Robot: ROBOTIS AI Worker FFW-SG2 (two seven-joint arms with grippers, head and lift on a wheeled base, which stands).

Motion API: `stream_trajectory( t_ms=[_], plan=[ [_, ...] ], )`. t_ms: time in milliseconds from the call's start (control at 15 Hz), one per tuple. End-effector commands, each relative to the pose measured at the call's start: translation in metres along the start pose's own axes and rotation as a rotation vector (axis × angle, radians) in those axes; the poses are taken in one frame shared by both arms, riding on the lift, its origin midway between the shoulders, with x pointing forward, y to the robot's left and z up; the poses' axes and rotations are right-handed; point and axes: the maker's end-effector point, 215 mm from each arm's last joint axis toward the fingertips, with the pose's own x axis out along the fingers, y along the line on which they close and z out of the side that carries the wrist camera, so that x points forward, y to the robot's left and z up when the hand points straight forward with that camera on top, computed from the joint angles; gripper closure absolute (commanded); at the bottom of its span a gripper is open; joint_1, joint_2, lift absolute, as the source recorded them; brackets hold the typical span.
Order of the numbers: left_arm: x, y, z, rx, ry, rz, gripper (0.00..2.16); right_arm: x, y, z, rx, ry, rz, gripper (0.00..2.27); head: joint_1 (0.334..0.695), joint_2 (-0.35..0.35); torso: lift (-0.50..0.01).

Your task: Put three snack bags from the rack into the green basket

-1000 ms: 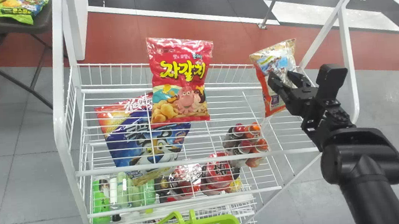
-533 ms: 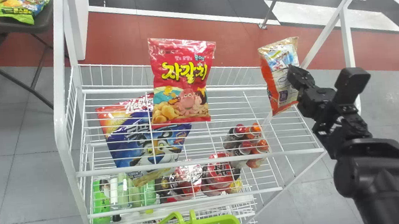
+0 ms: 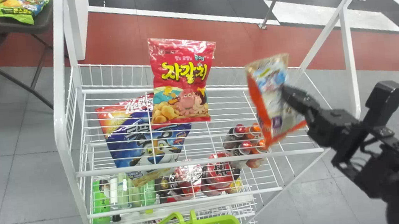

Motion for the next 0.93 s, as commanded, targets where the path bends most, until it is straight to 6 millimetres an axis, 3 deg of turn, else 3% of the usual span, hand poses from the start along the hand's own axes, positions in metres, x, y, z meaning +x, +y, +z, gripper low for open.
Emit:
stream_trajectory(
  t_ms=[0, 133, 533, 667, 867],
  plan=[
    [0.0, 0.0, 0.002, 0.002, -0.007, -0.001, 1.34, -0.032, 0.034, -0.061, 0.173, 0.216, 0.082, 2.25, 0.695, -0.35, 0.0],
    [-0.001, 0.001, 0.004, 0.004, -0.013, -0.002, 1.34, -0.063, 0.071, -0.11, 0.303, 0.409, 0.174, 2.25, 0.695, -0.35, 0.0],
    [-0.002, 0.002, 0.008, 0.011, -0.029, -0.007, 1.34, -0.146, 0.154, -0.207, 0.51, 0.781, 0.346, 2.25, 0.695, -0.35, 0.0],
    [-0.001, 0.001, 0.009, 0.016, -0.032, -0.011, 1.34, -0.153, 0.174, -0.23, 0.553, 0.836, 0.383, 2.25, 0.695, -0.35, 0.0],
    [-0.001, 0.0, 0.009, 0.017, -0.031, -0.012, 1.34, -0.131, 0.176, -0.26, 0.533, 0.815, 0.361, 2.25, 0.695, -0.35, 0.0]
  ],
)
